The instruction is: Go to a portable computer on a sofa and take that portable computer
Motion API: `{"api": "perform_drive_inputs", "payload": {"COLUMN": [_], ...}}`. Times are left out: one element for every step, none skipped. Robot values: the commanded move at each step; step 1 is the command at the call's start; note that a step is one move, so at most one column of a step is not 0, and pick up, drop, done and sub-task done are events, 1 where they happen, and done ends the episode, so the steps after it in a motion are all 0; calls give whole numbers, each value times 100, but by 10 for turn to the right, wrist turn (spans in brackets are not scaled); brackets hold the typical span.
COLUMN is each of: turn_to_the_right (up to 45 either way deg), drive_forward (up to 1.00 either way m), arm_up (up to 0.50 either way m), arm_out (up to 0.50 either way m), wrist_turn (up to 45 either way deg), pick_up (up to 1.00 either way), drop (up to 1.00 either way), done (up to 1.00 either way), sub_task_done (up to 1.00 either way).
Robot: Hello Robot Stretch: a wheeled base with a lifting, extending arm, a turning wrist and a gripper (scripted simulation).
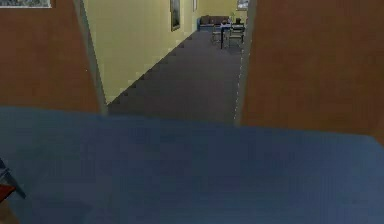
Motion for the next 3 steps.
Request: {"api": "perform_drive_inputs", "payload": {"turn_to_the_right": [0,0,0], "drive_forward": [100,100,100], "arm_up": [0,0,0], "arm_out": [0,0,0], "wrist_turn": [0,0,0], "pick_up": [0,0,0], "drop": [0,0,0], "done": [0,0,0], "sub_task_done": [0,0,0]}}
